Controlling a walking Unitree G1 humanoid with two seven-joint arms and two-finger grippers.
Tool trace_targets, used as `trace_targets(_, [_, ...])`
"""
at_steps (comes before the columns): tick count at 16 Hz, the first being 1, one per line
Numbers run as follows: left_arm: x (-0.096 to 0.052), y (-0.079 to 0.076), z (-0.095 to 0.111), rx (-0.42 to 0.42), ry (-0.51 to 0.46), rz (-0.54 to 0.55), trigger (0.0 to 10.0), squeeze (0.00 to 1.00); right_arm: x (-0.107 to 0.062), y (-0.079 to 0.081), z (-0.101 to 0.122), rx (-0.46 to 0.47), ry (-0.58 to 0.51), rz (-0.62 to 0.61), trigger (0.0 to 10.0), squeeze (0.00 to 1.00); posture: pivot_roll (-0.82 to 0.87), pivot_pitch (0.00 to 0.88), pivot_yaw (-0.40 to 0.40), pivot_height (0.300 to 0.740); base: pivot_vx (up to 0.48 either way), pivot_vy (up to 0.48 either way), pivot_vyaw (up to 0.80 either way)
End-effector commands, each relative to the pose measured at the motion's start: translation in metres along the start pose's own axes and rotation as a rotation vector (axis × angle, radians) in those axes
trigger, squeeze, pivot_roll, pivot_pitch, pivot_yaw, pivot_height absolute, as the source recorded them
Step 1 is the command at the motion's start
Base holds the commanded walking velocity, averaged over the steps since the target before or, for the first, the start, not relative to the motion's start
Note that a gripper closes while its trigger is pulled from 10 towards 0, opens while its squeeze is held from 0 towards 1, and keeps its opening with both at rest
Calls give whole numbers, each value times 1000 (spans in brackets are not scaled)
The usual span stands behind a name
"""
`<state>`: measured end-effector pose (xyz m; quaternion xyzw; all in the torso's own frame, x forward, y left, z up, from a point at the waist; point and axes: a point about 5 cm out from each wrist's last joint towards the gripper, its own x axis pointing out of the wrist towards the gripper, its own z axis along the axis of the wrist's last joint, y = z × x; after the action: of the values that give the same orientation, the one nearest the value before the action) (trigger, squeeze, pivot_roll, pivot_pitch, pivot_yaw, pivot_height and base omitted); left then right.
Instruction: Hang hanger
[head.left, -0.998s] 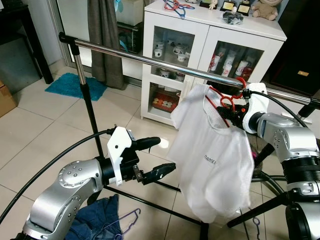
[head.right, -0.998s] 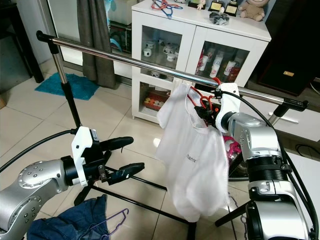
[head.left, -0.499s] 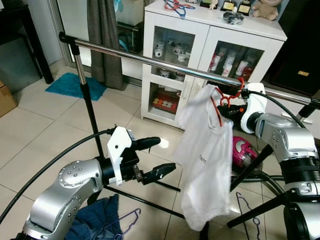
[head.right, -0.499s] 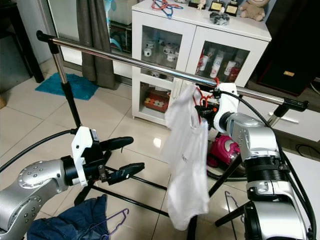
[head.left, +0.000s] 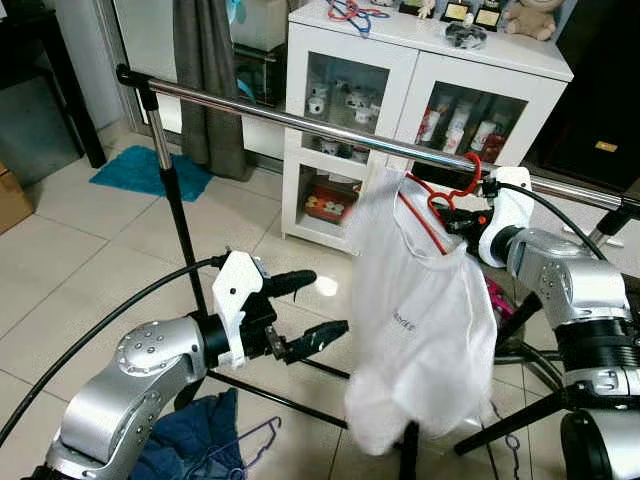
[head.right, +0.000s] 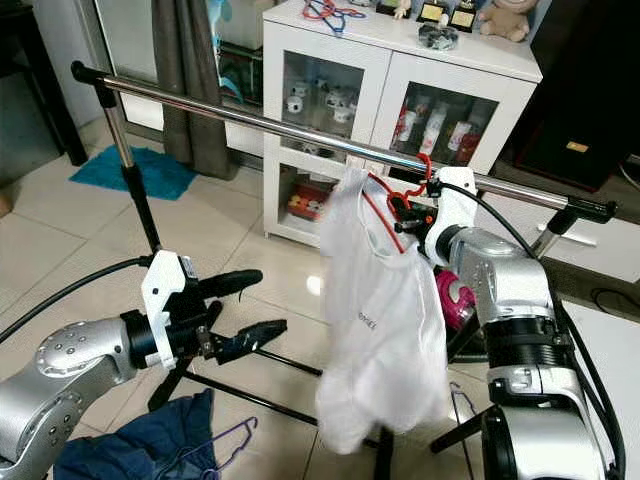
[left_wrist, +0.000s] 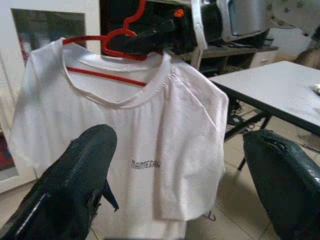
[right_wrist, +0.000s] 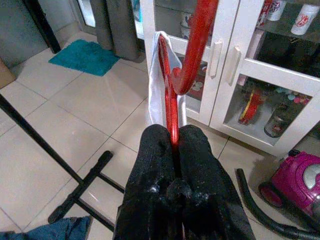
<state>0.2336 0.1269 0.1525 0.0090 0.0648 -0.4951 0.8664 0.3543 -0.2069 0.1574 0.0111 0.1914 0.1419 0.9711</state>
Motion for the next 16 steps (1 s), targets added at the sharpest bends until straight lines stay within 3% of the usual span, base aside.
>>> trace_targets(1, [0, 5, 4, 39, -10, 77, 10000, 0, -3, 1, 1, -17, -34, -7, 0, 0, -6, 0, -93, 740, 0, 0, 0])
trace_targets(4, [-1, 20, 5, 62, -33, 316, 10000, 0, -14, 11, 11, 15, -174, 12, 0, 0, -8, 0, -85, 740, 0, 0, 0])
trace_targets(6, [-2, 22, 5, 58, -51, 372, 10000, 0, -22, 12, 13, 29, -212, -6, 0, 0, -9, 0, -83, 740, 0, 0, 0])
trace_targets(9, [-1, 19, 5, 62, -36, 374, 10000, 0, -36, 12, 16, 45, -261, -26, 0, 0, -3, 0, -88, 740, 0, 0, 0])
trace_targets(12, [2, 15, 2, 54, -32, 381, 10000, 0, -52, 27, 12, 40, -282, 24, 0, 0, -11, 0, -81, 740, 0, 0, 0])
trace_targets(16, [3, 17, 1, 52, -24, 388, 10000, 0, -60, 41, -3, 65, -260, 47, 0, 0, -16, 0, -84, 740, 0, 0, 0])
